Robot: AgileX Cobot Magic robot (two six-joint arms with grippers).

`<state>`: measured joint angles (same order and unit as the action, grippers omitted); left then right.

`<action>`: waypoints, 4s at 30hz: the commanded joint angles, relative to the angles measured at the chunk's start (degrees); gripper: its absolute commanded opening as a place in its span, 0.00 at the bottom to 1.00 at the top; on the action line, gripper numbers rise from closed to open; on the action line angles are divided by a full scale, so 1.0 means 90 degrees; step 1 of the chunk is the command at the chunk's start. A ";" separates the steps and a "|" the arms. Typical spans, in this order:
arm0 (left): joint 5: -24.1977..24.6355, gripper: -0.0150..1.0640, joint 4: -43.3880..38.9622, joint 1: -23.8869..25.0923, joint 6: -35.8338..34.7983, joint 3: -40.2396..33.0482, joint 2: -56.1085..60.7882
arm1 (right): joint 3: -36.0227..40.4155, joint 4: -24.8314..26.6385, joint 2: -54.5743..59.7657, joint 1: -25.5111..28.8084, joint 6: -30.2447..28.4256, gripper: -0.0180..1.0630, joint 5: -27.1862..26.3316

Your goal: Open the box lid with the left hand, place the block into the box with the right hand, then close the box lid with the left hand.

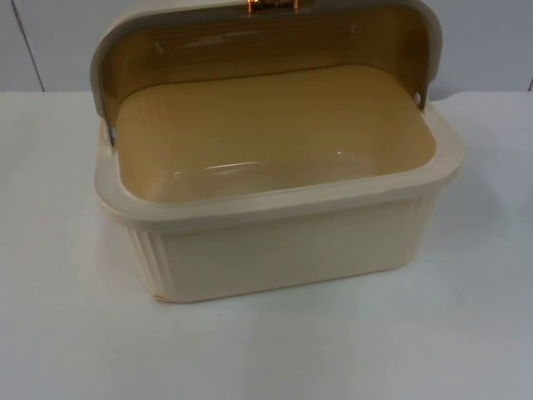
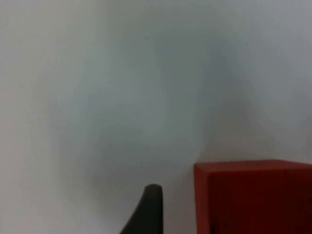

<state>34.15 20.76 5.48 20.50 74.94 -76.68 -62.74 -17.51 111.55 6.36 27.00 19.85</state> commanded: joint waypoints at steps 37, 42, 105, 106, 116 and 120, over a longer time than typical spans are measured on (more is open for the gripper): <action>-0.0176 0.96 -0.0073 0.0017 0.0015 0.0018 0.0004 | -0.0041 0.0317 0.0459 0.0031 -0.0051 0.62 -0.0071; -0.0188 0.96 -0.0075 0.0017 0.0015 0.0018 0.0004 | -0.0041 0.0317 0.0459 0.0031 -0.0051 0.42 -0.0057; -0.0037 0.96 -0.0073 0.0017 0.0015 0.0018 0.0004 | -0.1377 0.0975 -0.2127 -0.4622 -0.1410 0.02 0.1228; -0.0037 0.96 -0.0073 0.0017 0.0015 0.0018 0.0004 | -0.1377 0.0975 -0.2127 -0.4622 -0.1410 0.02 0.1228; -0.0021 0.96 -0.0084 0.0017 0.0015 0.0018 0.0004 | -0.1377 0.1798 -0.2142 -0.4901 -0.2076 0.02 0.1758; 0.0003 0.96 -0.0096 0.0017 0.0015 0.0018 0.0004 | -0.1377 0.1492 -0.2228 -0.5382 -0.2060 0.02 0.2292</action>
<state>34.22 20.14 5.48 20.63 74.94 -76.68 -74.69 -2.47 93.05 -40.17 8.97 38.95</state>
